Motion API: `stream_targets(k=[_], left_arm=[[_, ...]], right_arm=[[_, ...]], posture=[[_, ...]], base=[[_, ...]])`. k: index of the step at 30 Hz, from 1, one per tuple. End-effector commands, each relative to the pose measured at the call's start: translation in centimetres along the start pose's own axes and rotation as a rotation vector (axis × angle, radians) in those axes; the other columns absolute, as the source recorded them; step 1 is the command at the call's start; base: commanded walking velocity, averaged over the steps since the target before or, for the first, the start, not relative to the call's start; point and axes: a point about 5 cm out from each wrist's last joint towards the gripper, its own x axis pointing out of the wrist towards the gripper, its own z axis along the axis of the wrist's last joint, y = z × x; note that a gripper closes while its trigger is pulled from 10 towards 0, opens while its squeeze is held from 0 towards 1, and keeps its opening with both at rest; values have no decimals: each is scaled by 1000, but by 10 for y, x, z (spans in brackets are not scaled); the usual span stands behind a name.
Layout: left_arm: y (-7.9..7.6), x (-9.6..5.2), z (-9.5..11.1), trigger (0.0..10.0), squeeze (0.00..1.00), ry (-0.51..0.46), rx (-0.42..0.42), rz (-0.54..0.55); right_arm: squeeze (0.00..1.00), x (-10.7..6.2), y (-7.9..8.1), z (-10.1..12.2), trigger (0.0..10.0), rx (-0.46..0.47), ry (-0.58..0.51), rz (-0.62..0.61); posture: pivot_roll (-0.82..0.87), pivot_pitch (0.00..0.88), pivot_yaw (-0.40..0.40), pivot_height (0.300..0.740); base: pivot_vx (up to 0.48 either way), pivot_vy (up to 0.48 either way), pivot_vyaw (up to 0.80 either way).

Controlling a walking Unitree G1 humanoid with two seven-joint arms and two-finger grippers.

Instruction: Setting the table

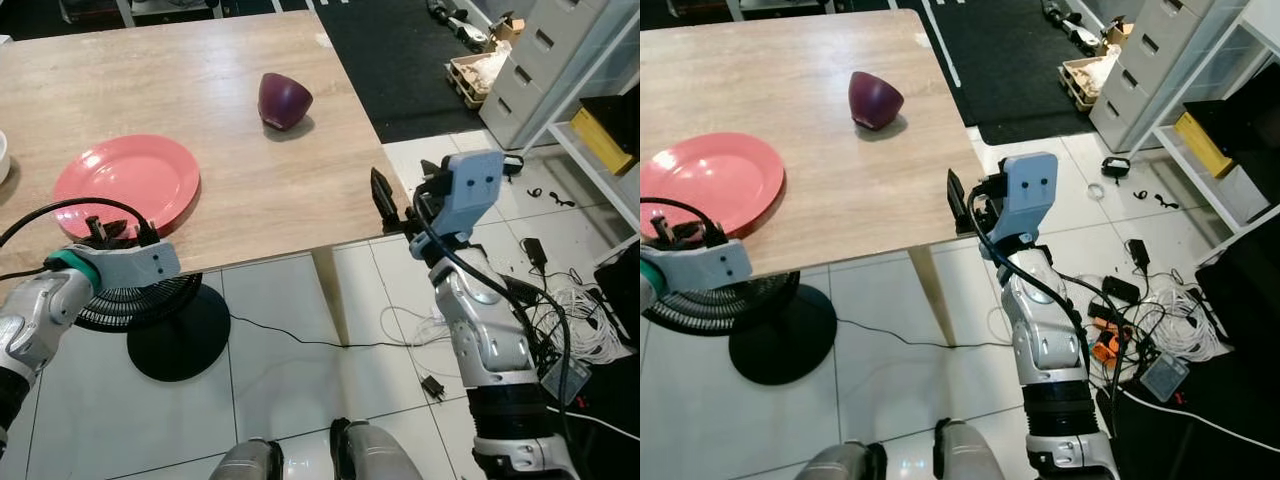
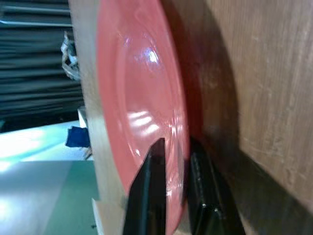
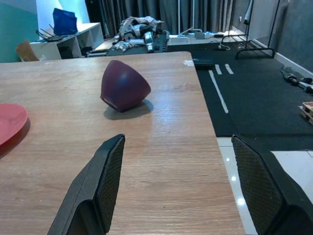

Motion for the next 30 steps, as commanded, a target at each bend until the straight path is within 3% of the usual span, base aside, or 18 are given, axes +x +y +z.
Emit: stream_targets(k=[1, 8, 12, 15, 16, 17, 19, 20, 22, 25, 26, 28, 30], left_arm=[[-27, -2, -2, 0, 0, 7, 2, -91], [-28, -1, -5, 0, 0, 8, -35, -40], [-17, 0, -2, 0, 0, -18, 21, 24], [5, 3, 6, 0, 0, -59, 69, 122], [5, 3, 6, 0, 0, -59, 69, 122], [19, 3, 14, 10000, 0, -108, 91, 175], [46, 1, 34, 10000, 0, -216, 133, 235], [46, 1, 34, 10000, 0, -216, 133, 235], [69, -5, 60, 10000, 0, -355, 172, 265], [75, -8, 74, 10000, 0, -424, 182, 272], [78, -12, 100, 10000, 0, -542, 192, 281], [78, -12, 100, 10000, 0, -542, 192, 281], [75, -14, 124, 10000, 0, -647, 190, 296]], right_arm=[[0, -4, -2, -4, 10000, 5, 17, -13], [0, -2, -4, -2, 10000, 1, 14, -15], [0, -1, -3, 0, 10000, 5, 6, -19], [0, 0, -3, 3, 10000, 31, -4, -23], [0, 0, -3, 3, 10000, 31, -4, -23], [0, 1, -2, 4, 10000, 54, -6, -16], [0, 2, 1, 8, 10000, 137, -9, 9], [0, 2, 1, 8, 10000, 137, -9, 9], [0, 5, 8, 15, 10000, 249, -13, 74], [0, 6, 12, 19, 10000, 282, -26, 110], [0, 6, 19, 24, 10000, 365, -32, 179], [0, 6, 19, 24, 10000, 365, -32, 179], [0, 4, 28, 27, 10000, 554, -15, 265]], posture=[[-79, 82, 44, 740], [-76, 74, 40, 740], [-76, 67, 43, 740], [-73, 67, 44, 740], [-73, 67, 44, 740], [-68, 66, 44, 740], [-60, 65, 43, 740], [-60, 65, 43, 740], [-57, 60, 44, 740], [-55, 58, 43, 740], [-57, 55, 41, 740], [-57, 55, 41, 740], [-59, 49, 36, 740]], base=[[0, 0, 0], [0, 0, 0], [0, 0, 0], [0, 0, 0], [0, 0, 0], [0, 0, 0], [0, 0, 0], [0, 0, 0], [0, 0, 0], [0, 0, 0], [0, 0, 0], [0, 0, 0], [0, 0, 0]])
